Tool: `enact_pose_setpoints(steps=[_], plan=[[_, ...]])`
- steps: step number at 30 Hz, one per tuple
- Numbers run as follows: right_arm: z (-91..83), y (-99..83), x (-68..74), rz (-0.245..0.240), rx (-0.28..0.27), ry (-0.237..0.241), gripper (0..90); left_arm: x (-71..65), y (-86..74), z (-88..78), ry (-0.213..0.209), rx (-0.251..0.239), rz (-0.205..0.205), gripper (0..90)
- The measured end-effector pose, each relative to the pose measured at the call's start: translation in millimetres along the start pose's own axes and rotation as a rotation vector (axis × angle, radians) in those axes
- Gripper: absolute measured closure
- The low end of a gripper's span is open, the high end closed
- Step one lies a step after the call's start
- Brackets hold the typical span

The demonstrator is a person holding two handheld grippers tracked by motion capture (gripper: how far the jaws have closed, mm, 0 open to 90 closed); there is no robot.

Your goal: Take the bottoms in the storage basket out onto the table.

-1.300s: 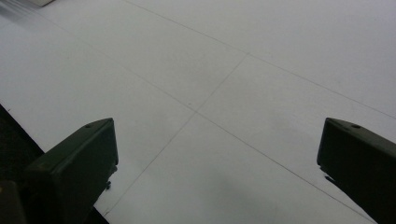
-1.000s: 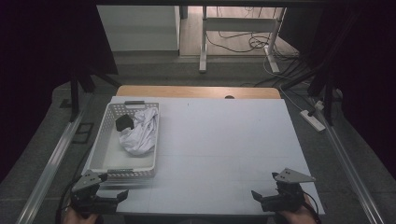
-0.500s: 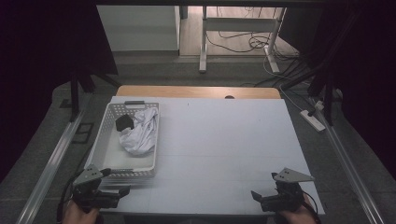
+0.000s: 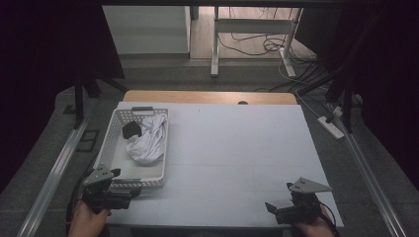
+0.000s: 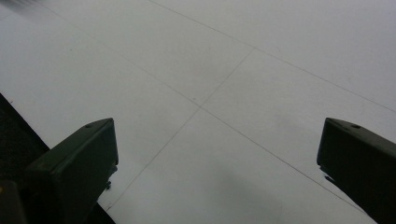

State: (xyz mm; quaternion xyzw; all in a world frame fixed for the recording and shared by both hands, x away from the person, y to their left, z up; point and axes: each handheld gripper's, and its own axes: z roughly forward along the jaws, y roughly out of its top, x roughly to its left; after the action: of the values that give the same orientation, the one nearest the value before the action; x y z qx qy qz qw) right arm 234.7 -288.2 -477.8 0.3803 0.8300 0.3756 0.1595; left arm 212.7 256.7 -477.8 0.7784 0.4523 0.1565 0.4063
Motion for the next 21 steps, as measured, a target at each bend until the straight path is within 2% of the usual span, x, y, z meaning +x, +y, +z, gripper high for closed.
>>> enact_pose_setpoints(steps=[8,21], plan=[[0.2,0.1,-0.2,0.0,0.004,0.004,0.0,6.7,10.9,8.1,0.014,0.024,0.003,0.0],[1.1,0.4,-0.6,0.001,0.012,0.012,0.0,21.3,30.1,18.1,0.031,0.028,-0.01,0.0]])
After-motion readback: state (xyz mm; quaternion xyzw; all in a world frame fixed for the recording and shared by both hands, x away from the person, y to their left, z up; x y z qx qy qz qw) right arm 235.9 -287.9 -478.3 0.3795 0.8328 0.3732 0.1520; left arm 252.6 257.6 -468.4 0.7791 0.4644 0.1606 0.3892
